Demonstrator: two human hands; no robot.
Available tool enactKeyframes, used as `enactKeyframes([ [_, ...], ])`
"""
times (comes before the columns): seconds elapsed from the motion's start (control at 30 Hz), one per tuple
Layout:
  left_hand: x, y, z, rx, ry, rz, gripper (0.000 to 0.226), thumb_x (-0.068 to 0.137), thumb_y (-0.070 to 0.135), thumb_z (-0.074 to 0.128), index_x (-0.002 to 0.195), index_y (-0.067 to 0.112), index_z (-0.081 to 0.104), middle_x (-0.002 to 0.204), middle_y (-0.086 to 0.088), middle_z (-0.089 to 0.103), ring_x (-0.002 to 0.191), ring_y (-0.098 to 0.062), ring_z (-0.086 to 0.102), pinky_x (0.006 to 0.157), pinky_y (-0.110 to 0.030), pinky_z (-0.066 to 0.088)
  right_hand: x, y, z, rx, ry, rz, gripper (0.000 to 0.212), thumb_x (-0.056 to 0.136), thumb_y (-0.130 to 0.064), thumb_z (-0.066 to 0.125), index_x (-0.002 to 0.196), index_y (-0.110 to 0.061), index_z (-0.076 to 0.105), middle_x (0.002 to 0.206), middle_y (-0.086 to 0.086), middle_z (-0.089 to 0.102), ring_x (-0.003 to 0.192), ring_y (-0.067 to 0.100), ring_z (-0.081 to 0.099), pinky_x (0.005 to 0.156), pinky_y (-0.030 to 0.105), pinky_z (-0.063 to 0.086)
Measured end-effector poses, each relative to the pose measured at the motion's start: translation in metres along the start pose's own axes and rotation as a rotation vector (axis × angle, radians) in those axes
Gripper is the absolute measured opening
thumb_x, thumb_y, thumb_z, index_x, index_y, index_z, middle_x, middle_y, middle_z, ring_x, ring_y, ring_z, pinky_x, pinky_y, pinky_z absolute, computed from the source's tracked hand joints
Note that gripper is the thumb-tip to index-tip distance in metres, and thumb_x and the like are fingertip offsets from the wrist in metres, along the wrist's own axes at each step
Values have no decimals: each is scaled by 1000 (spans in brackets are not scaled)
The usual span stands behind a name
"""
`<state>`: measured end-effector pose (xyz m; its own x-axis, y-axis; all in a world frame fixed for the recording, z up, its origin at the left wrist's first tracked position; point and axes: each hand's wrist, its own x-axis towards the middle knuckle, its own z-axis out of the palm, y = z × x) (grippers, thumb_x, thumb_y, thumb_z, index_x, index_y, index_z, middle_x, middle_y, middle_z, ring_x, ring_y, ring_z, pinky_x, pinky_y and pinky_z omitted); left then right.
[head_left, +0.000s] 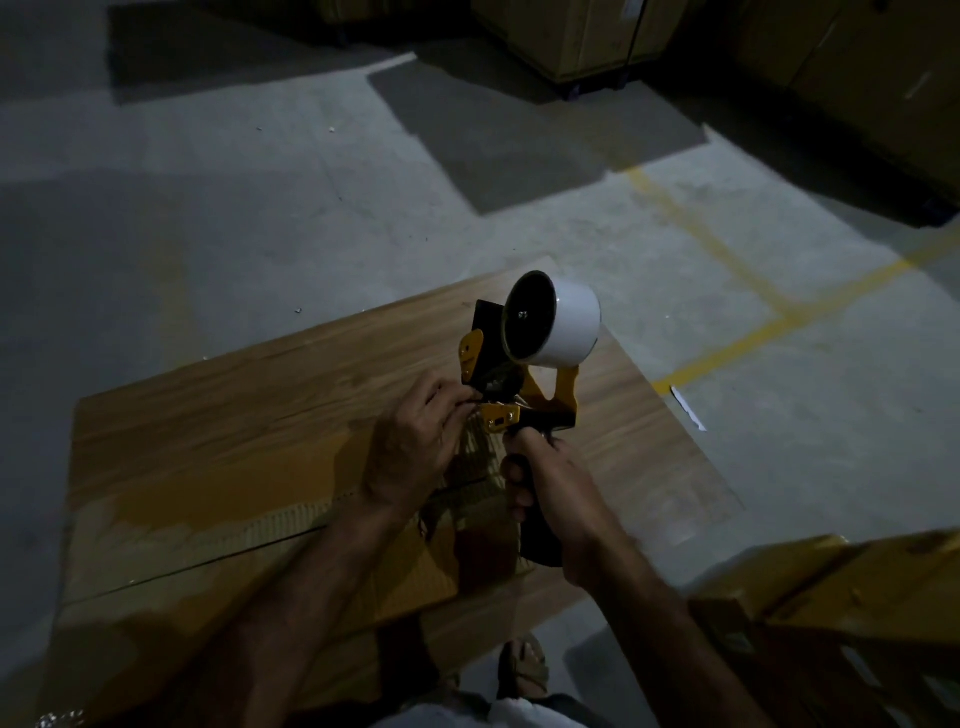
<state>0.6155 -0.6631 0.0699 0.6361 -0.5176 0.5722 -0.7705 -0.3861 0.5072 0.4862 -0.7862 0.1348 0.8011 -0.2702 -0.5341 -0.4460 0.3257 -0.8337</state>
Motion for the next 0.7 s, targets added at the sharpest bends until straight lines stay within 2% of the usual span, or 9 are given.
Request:
enactKeyframes([
  [0.1, -7, 7, 0, 46, -15, 43, 19, 100, 21, 58, 109, 8, 70, 103, -5, 62, 82, -18, 58, 63, -37, 55, -1, -1, 1, 17, 21, -23, 23, 106, -30, 49, 85, -22, 51, 66, -9, 45, 52, 6, 40, 58, 28, 34],
  [0.2, -16, 16, 3, -22, -21, -51, 24, 101, 27, 58, 108, 7, 70, 103, -4, 62, 84, -17, 60, 65, -38, 56, 0, -6, -1, 13, 11, -59, 24, 107, -29, 48, 85, -22, 52, 66, -9, 45, 53, 7, 40, 57, 28, 34],
  [0.3, -17, 16, 4, -193, -26, -203, 36, 100, 44, 60, 105, 9, 68, 106, 0, 57, 89, -1, 55, 68, -23, 55, 0, -7, -3, -10, 2, -58, 26, 107, -30, 47, 82, -23, 51, 64, -12, 48, 53, 5, 43, 58, 27, 36],
  [0.33, -17, 13, 4, -241, -23, -234, 38, 97, 47, 63, 105, 10, 66, 106, 0, 55, 89, 1, 54, 69, -16, 51, 0, -6, -3, -7, -1, -57, 28, 107, -30, 47, 81, -23, 51, 64, -12, 47, 54, 6, 42, 57, 27, 36],
  [0.4, -19, 6, 2, -320, 17, -276, 38, 93, 47, 71, 107, 14, 61, 107, 0, 50, 90, -2, 54, 72, -11, 47, 0, -5, -4, 8, -16, -56, 29, 107, -30, 47, 78, -23, 50, 64, -10, 45, 54, 8, 39, 56, 27, 34],
  [0.5, -22, -7, 0, -396, 71, -428, 51, 85, 45, 81, 124, 26, 55, 115, 2, 53, 96, -11, 62, 74, -13, 51, 2, -3, -8, 52, -46, -57, 25, 105, -28, 49, 81, -23, 49, 66, -9, 42, 55, 9, 36, 55, 27, 33],
  [0.57, -20, -13, 0, -522, 17, -584, 67, 80, 37, 86, 137, 31, 53, 118, -1, 62, 98, -13, 68, 73, -16, 54, 3, -3, -10, 78, -68, -70, 20, 105, -29, 49, 85, -24, 50, 67, -9, 41, 55, 9, 34, 55, 27, 32],
  [0.63, -15, -18, 1, -756, -81, -668, 73, 79, 27, 85, 143, 31, 52, 122, -4, 70, 101, -20, 73, 78, -23, 59, 4, -3, -11, 97, -84, -73, 19, 103, -30, 51, 85, -25, 49, 68, -9, 40, 56, 10, 33, 54, 26, 33],
  [0.7, -9, -24, 3, -891, -143, -669, 68, 81, 15, 81, 143, 22, 54, 128, 1, 71, 107, -21, 73, 86, -28, 60, 4, -3, -12, 98, -89, -65, 20, 101, -32, 53, 83, -25, 47, 68, -8, 39, 56, 10, 32, 54, 27, 32],
])
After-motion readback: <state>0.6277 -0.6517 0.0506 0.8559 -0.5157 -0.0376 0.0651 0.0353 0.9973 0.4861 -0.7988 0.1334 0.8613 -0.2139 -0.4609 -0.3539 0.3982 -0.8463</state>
